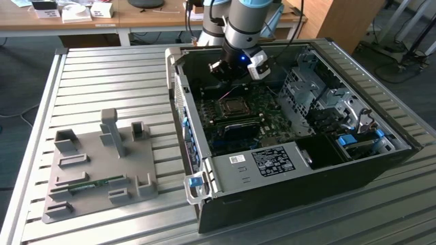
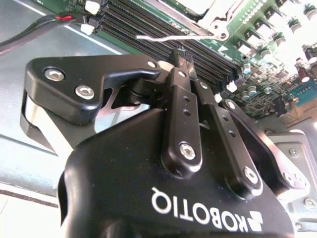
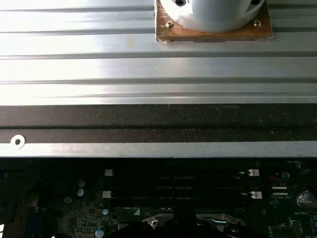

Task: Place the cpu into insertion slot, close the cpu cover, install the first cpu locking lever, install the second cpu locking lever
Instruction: 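Install the first cpu locking lever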

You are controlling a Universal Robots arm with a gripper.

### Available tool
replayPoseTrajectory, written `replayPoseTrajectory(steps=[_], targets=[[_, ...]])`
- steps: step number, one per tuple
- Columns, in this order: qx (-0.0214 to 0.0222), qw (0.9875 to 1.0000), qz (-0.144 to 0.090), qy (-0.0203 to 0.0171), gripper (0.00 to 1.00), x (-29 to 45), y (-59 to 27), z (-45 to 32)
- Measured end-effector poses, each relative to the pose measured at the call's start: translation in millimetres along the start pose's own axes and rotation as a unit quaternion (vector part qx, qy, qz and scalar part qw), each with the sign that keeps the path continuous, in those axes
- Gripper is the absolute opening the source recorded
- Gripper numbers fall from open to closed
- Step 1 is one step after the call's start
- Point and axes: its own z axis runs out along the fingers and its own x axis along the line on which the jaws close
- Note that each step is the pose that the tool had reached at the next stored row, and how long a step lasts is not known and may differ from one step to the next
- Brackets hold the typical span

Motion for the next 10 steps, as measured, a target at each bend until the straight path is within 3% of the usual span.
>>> replayPoseTrajectory(steps=[10], targets=[[0.0001, 1.0, 0.0, 0.0, 0.11, -2.9, -0.5, 2.0]])
